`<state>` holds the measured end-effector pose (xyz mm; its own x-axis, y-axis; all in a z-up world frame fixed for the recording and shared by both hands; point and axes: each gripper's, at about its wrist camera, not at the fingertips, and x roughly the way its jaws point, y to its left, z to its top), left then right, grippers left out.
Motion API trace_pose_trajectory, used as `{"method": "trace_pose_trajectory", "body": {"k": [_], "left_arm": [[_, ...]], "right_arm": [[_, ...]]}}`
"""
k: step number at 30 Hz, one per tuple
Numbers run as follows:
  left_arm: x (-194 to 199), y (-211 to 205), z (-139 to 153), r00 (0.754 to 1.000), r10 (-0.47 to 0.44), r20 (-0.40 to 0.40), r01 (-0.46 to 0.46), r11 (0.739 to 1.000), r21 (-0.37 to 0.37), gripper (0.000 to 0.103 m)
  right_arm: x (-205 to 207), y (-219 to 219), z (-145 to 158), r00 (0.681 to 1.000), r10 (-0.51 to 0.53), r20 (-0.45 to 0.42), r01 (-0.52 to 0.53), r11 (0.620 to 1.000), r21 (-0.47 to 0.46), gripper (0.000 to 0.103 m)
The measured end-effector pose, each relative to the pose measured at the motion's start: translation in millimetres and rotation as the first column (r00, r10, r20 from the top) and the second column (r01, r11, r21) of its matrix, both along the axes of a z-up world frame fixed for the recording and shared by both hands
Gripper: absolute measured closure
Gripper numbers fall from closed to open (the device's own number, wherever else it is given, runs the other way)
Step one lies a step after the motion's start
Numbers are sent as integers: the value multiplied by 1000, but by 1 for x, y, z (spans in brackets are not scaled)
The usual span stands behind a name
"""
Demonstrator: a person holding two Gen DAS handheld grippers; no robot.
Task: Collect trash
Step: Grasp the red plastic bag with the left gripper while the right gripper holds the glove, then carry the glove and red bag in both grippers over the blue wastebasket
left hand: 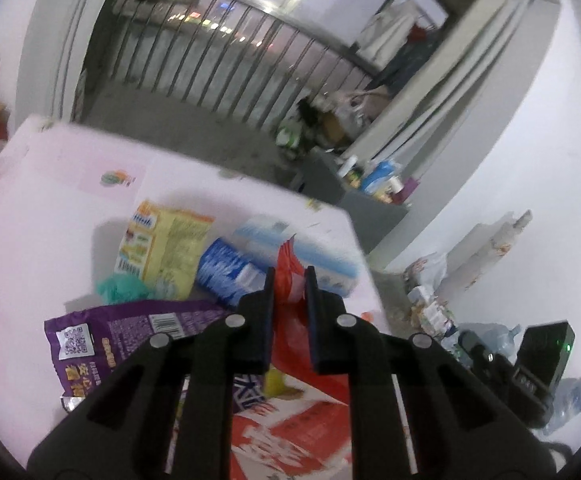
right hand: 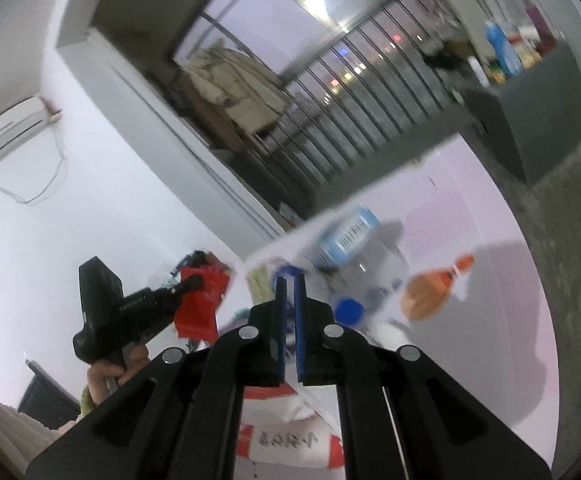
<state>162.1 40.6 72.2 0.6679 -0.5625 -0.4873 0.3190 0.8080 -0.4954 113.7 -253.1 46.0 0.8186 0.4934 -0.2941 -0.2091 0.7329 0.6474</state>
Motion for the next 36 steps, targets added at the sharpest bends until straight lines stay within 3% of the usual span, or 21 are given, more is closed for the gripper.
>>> {"method": "trace_pose_trajectory", "body": {"k": [5,9,11,14,16,23,32,36], "left_arm": [[-25,-7,24,996,-32,80,32,999,8,92],[-40,-18,22,995,-66,77,63,997,40,92],[-47,-27,12,994,-91,54,87,993,77,92],[-54,-39,-12,993,-120,-10,121,984,130,92],[-57,-46,-32,990,-130,-63,139,978,158,92],[-59,-52,-79,978,-122,-170,154,969,194,92],[-50,-47,-99,976,-102,-194,141,969,202,93],[-48,-49,-101,976,-103,-193,142,969,202,93]], "right_arm": [[-17,-2,24,998,-22,66,24,1000,-20,99],[-30,0,16,999,-33,4,34,998,-54,98],[-35,4,2,998,-17,-67,12,997,-77,93],[-37,14,-24,984,-12,-180,-11,992,-126,74],[-35,20,-36,974,-11,-228,-24,988,-151,72],[-17,42,-51,964,40,-263,-94,976,-194,63],[14,80,-77,933,68,-353,-196,919,-342,62],[15,85,-85,928,64,-368,-210,904,-372,74]]}}
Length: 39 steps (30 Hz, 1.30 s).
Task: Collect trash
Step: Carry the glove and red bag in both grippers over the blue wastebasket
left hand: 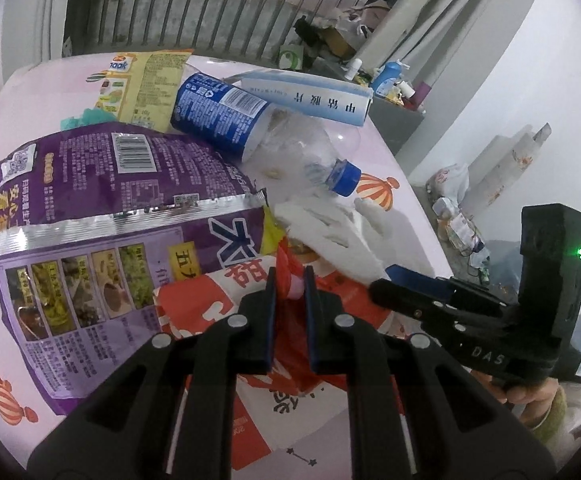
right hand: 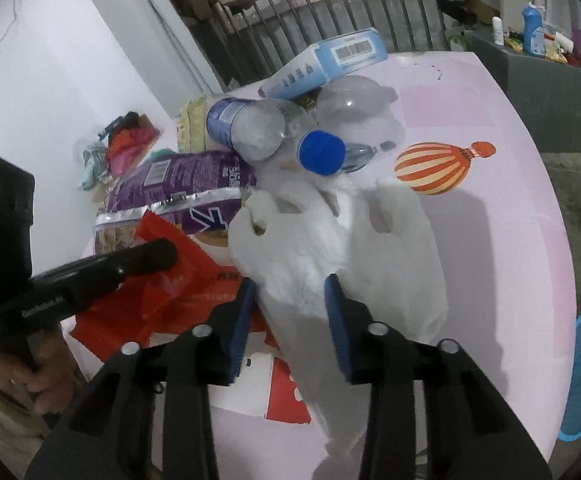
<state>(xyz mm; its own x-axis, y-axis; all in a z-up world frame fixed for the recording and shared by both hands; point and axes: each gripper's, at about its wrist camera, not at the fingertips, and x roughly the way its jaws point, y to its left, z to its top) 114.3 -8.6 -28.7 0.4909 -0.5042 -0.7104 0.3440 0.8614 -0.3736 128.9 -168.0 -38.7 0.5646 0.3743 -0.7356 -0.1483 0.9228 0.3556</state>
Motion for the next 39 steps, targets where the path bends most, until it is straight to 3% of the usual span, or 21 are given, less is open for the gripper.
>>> {"method": "trace_pose_trajectory", "body": {"k": [6,13,23,32,39], "left_arm": [[1,0,0,1000,1,1,-1,1000,-2,93],[3,-2,0,1000,3,7,-3,1000,4,94],[3,-4,14,999,-2,54,3,1000,-14,94],[-11,-23,88,969,-61,241,81,994,-76,94],[-11,-95,111,943,-219,249,254,960,-116,94]], "right_arm": [[-2,7,4,999,43,12,-43,999,11,93],[-3,4,14,999,28,34,-29,999,30,98],[-13,-34,55,987,-82,140,65,990,124,98],[-56,-83,117,921,-223,320,171,968,185,98],[-112,-139,142,838,-373,398,315,927,204,98]]}}
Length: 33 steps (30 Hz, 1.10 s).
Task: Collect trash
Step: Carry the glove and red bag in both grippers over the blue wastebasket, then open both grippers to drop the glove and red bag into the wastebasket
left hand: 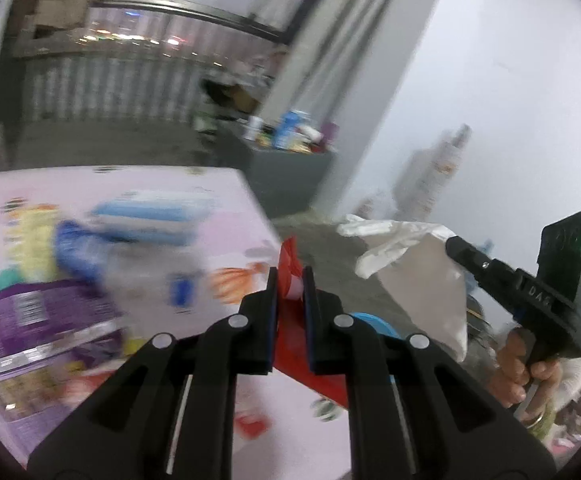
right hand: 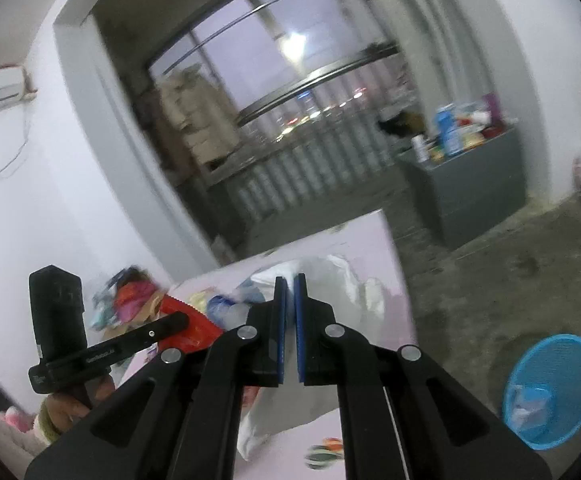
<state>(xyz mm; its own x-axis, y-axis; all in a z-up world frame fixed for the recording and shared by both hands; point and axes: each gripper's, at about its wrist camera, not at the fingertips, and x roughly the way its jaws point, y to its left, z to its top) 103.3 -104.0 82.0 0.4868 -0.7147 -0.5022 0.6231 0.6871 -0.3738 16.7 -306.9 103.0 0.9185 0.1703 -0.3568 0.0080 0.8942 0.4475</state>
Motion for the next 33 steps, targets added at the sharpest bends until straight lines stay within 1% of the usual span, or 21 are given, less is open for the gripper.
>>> {"method": "trace_pose_trajectory", "body": {"k": [3,5,7,8,11,12,13,15,17,19,20,22,24,25,26,27,28,29,30,32,33], "left_arm": [[3,-52,-2,994,-107,-29,107,994,1,94],[6,-93,-9,979,-191,-72,192,981,5,94],[7,-132,-19,959,-261,-113,265,964,24,94],[7,-157,-27,943,-301,-140,309,950,44,94],[5,-222,-54,902,-373,-217,401,910,103,94],[5,-245,-66,885,-394,-248,432,893,126,93],[4,-264,-77,875,-403,-268,451,880,150,93],[1,-297,-96,858,-420,-296,483,856,186,93],[-2,-325,-114,844,-429,-320,507,834,219,93],[-2,-352,-135,831,-436,-346,528,814,242,93],[-5,-363,-141,828,-434,-355,531,809,251,93],[-5,-382,-157,818,-434,-378,544,799,258,85],[-9,-400,-175,807,-431,-403,556,785,275,66],[-9,-408,-184,803,-428,-415,559,781,277,60],[-9,-415,-191,801,-425,-421,561,779,280,51],[-9,-420,-197,807,-416,-419,554,780,291,49],[-8,-423,-200,811,-410,-417,548,783,295,48],[-8,-428,-203,813,-405,-418,542,789,290,44],[-9,-429,-204,814,-403,-419,538,794,283,39],[-10,-426,-203,821,-403,-405,528,806,268,35],[-11,-424,-201,823,-405,-398,527,807,267,32]], "right_arm": [[-18,-26,-2,997,-78,-16,77,997,-8,98],[-30,-48,-8,989,-142,-46,141,990,-16,98],[-40,-70,-18,974,-207,-86,206,978,-26,98],[-42,-80,-23,967,-232,-104,230,973,-29,98],[-52,-118,-51,934,-309,-178,312,950,-12,98],[-53,-127,-59,926,-324,-195,330,944,-3,98],[-52,-143,-72,907,-353,-228,365,931,9,98],[-56,-167,-90,885,-381,-267,403,915,30,98],[-55,-195,-115,853,-415,-316,453,890,55,98],[-54,-216,-135,830,-432,-353,488,869,83,98],[-53,-228,-147,812,-448,-374,514,853,93,98],[-53,-248,-167,782,-468,-411,555,824,116,96],[-53,-266,-187,752,-484,-447,589,798,127,95],[-52,-276,-201,729,-490,-478,608,784,125,92],[-51,-284,-216,710,-489,-507,623,772,127,80],[-52,-287,-224,696,-489,-525,633,764,128,62],[-53,-293,-236,671,-497,-549,651,750,117,57],[-56,-297,-244,650,-512,-561,669,736,102,56],[-56,-299,-251,639,-519,-568,677,730,95,55],[-60,-301,-263,622,-518,-587,690,717,98,55],[-63,-300,-265,617,-522,-589,699,707,107,55]]}}
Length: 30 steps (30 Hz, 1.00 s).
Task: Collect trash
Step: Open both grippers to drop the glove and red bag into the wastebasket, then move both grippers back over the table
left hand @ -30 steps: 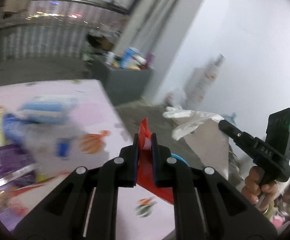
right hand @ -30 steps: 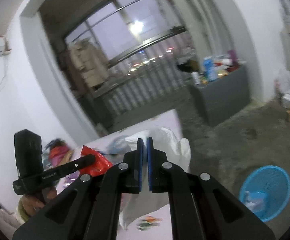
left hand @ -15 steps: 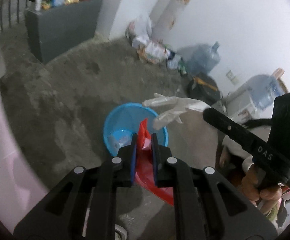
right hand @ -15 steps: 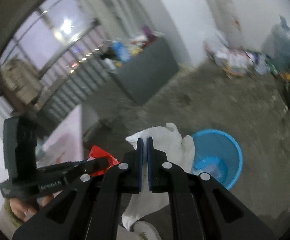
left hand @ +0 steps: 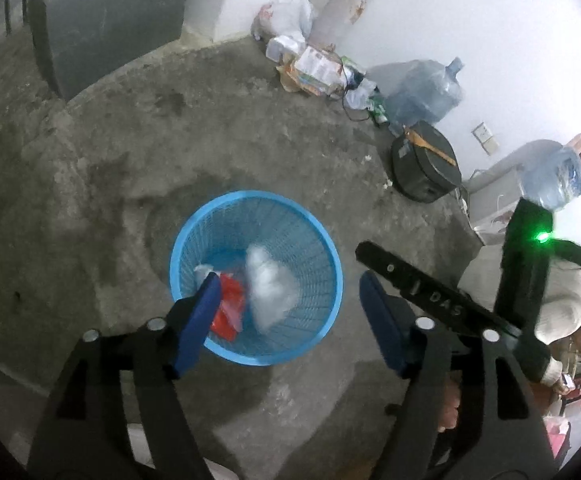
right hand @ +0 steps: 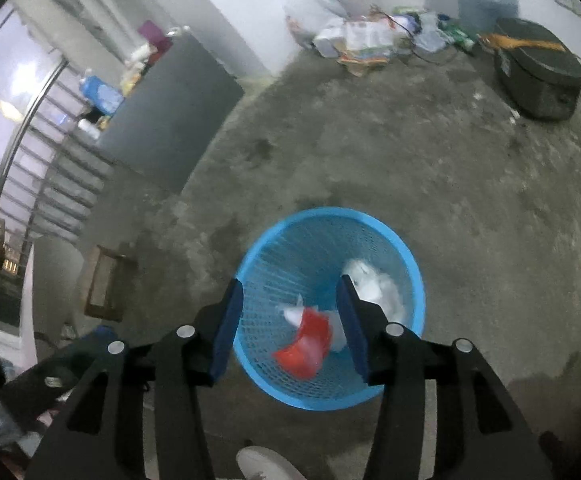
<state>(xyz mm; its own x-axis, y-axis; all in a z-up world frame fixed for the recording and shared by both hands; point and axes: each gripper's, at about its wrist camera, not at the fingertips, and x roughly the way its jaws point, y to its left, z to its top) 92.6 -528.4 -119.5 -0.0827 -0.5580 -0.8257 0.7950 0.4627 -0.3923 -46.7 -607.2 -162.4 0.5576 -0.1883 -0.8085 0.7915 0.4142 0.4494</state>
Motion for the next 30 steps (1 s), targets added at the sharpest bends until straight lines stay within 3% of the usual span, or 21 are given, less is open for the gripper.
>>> {"method": "trace_pose_trajectory", "body": {"k": [3,7,12,16,21,25,30], "left_arm": [[-3,10,10,999,2,42,-2,1000,-16,31],[-5,29,39,996,26,82,-21,997,-70,27],[-13,80,92,987,79,141,-55,984,-167,20],[-22,139,133,978,111,179,-65,967,-246,15],[-31,241,165,952,187,242,-104,943,-317,13],[-32,330,178,914,300,274,-189,911,-367,13],[-36,448,180,820,481,311,-349,850,-394,13]], "right_arm": [[-8,3,3,1000,-15,16,15,1000,-1,55],[-17,21,27,1000,-4,21,5,998,-68,54],[-22,58,79,998,43,35,-35,979,-201,36],[-25,98,122,986,129,107,-99,963,-250,34],[-15,145,159,932,273,238,-222,950,-220,34],[14,190,178,879,400,259,-344,909,-235,34],[68,259,192,775,573,267,-518,818,-251,45]]}}
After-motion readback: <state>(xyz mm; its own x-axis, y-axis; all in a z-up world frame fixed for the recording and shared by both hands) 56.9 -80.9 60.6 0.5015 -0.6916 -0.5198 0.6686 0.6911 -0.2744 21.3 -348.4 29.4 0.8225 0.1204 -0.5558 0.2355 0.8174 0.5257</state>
